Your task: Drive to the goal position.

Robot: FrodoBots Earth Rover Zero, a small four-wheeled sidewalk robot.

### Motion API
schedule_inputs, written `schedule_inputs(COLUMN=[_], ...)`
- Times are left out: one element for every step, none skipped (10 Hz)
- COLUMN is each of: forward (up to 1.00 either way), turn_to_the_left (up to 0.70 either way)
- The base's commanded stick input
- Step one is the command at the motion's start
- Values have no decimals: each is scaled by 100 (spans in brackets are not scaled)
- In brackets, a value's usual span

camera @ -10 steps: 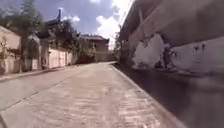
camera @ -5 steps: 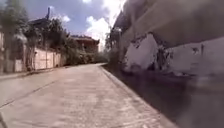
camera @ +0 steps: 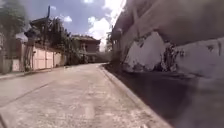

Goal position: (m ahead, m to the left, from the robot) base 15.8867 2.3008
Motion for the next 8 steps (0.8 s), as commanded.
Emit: schedule_inputs(forward=[85,85,85,85,85,85,85,85], turn_to_the_left=[0,0,0,0,0,0,0,1])
